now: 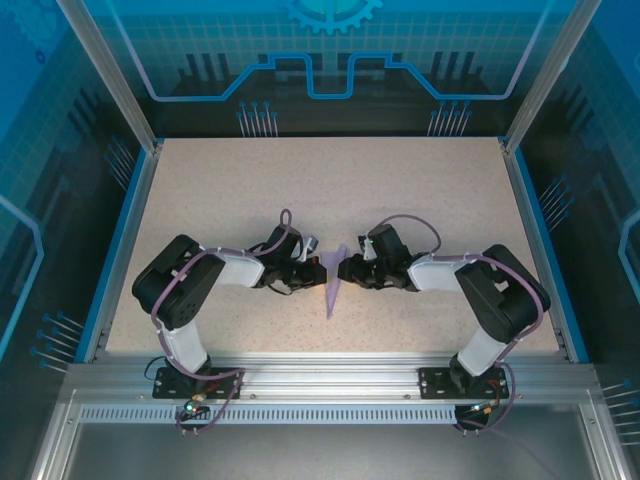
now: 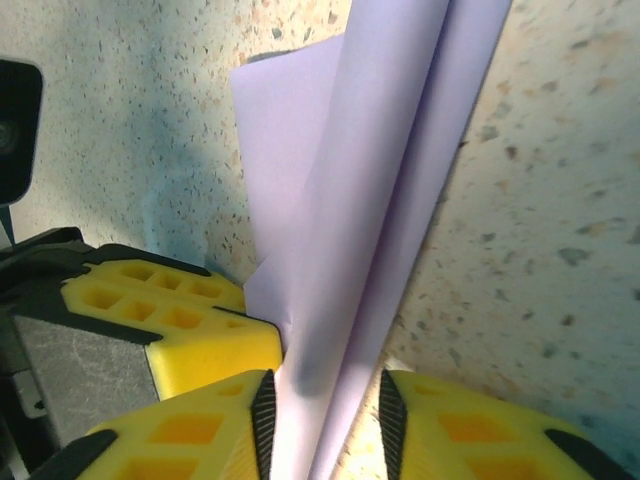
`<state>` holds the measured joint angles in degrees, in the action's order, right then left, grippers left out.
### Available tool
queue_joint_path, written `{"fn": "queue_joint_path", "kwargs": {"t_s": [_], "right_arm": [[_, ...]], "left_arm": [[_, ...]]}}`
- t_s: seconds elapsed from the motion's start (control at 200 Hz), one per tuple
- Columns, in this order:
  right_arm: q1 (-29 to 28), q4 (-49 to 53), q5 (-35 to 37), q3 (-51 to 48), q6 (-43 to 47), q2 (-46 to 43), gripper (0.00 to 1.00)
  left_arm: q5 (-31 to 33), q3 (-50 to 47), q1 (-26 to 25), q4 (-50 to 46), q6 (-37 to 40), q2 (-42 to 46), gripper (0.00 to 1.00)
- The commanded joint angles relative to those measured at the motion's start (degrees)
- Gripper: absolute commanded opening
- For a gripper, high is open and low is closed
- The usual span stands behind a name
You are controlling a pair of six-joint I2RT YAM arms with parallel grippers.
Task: Fold a paper plane with a square sheet of paper (fold left side to right side)
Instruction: Fold the wing for the fifth time at the center of the table.
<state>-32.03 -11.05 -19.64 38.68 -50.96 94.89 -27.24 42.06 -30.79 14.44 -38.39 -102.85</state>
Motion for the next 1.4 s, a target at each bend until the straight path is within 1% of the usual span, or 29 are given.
{"fn": "queue_joint_path", "kwargs": {"t_s": [0.0, 0.12, 0.285, 0.57, 1.015, 1.395], "right_arm": [[1.2, 2.0, -1.8, 0.9, 2.5, -2.7, 0.29], [1.1, 3.4, -1.5, 3.6, 3.5, -2.1, 0.21], [1.0, 3.7, -1.6, 7.3, 3.6, 1.4, 0.17], [0.7, 8.1, 0.4, 13.2, 5.3, 6.4, 0.17], [0.7, 12.7, 2.9, 13.9, 7.8, 8.5, 0.17], [0.9, 14.8, 4.3, 13.7, 7.9, 10.0, 0.17]], "left_arm": [[3.7, 1.3, 0.5, -2.8, 2.9, -2.5, 0.02], [4.2, 1.5, 0.5, -3.4, 3.0, -2.5, 0.02], [4.8, 1.6, 0.5, -4.2, 3.0, -2.4, 0.02], [5.5, 2.0, 0.5, -5.2, 3.0, -2.6, 0.02], [5.7, 2.9, 0.5, -6.6, 3.1, -3.3, 0.02], [5.4, 3.0, 0.5, -6.8, 3.0, -3.6, 0.01]]}}
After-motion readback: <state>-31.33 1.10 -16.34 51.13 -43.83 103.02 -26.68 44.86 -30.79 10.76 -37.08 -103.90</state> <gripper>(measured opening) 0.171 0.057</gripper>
